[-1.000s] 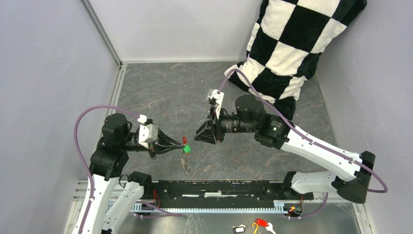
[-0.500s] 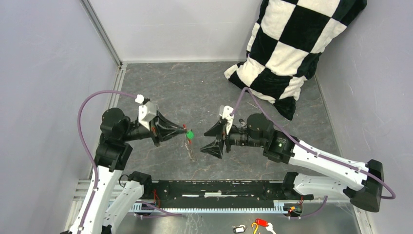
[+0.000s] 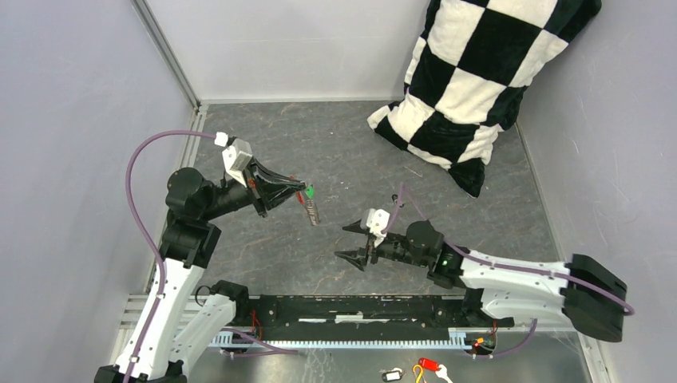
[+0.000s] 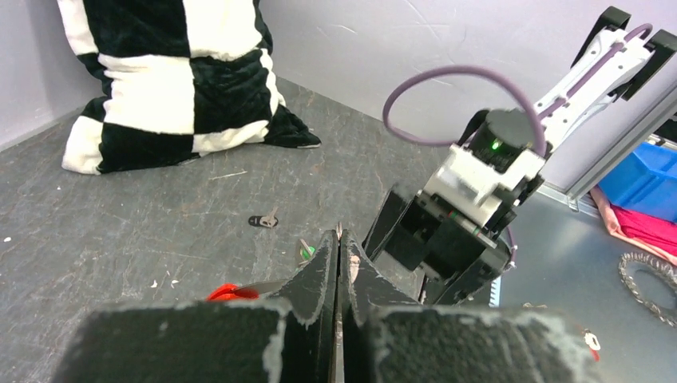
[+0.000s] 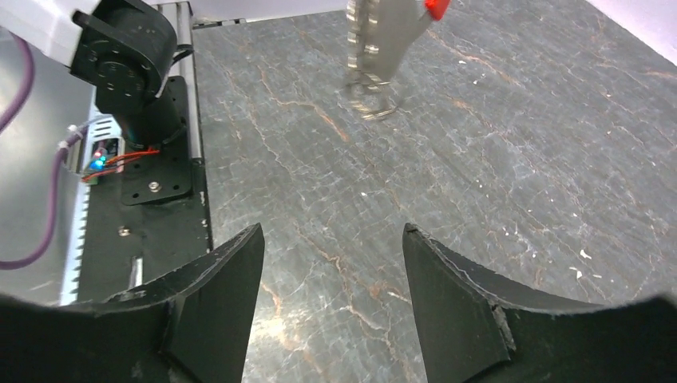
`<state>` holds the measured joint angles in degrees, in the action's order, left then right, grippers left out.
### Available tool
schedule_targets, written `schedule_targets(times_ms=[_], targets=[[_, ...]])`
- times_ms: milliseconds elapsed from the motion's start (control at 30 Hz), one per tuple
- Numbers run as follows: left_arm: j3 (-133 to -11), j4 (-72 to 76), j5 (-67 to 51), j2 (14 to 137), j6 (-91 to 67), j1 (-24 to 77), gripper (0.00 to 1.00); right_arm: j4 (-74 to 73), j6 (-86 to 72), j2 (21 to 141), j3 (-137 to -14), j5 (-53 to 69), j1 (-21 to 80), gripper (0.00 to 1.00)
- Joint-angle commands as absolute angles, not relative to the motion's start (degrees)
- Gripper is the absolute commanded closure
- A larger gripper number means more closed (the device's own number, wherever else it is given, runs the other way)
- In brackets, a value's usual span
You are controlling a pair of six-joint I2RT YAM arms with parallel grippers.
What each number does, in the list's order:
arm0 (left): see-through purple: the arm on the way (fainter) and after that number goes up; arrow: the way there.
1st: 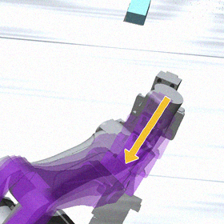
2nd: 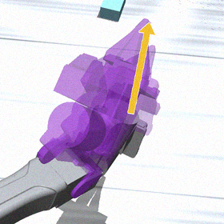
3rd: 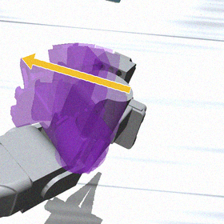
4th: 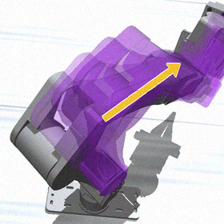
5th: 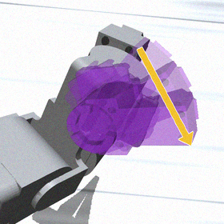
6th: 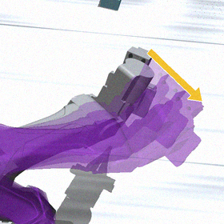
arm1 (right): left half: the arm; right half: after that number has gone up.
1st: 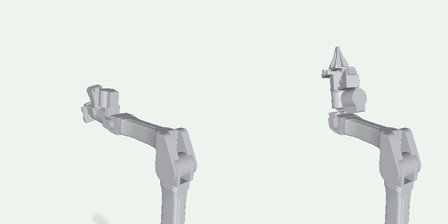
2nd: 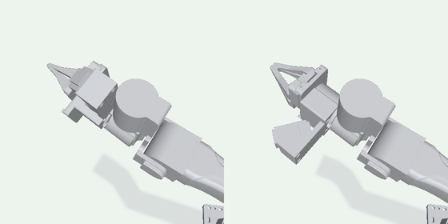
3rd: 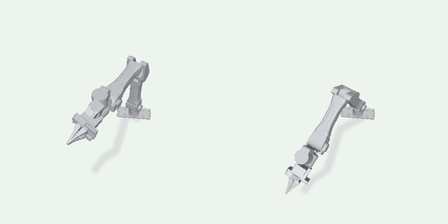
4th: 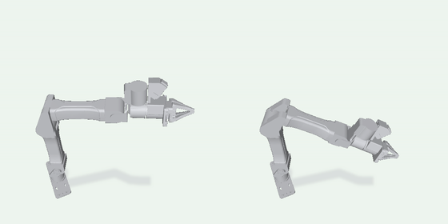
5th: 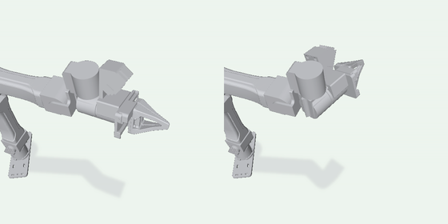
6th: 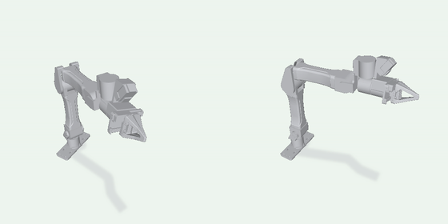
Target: Put the keys on the keyring
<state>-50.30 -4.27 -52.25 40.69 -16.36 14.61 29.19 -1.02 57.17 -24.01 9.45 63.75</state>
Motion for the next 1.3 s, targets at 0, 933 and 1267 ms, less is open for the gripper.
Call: schedule_targets(times_ms=[0,933,1267], targets=[[-53.9,-0.2,-51.4,40.8,-19.6,14.8,0.98,48.1,4.1,64.8,-24.1,10.1,63.8,0.30],[-55.9,-2.6,-48.7,39.1,-16.9,14.8,0.98,68.7,-8.9,84.6,-33.1,8.5,64.3,0.73],[-56.5,-4.2,-47.1,38.2,-15.9,14.8,0.98,57.3,-2.6,74.5,-28.8,-0.3,64.4,0.67]])
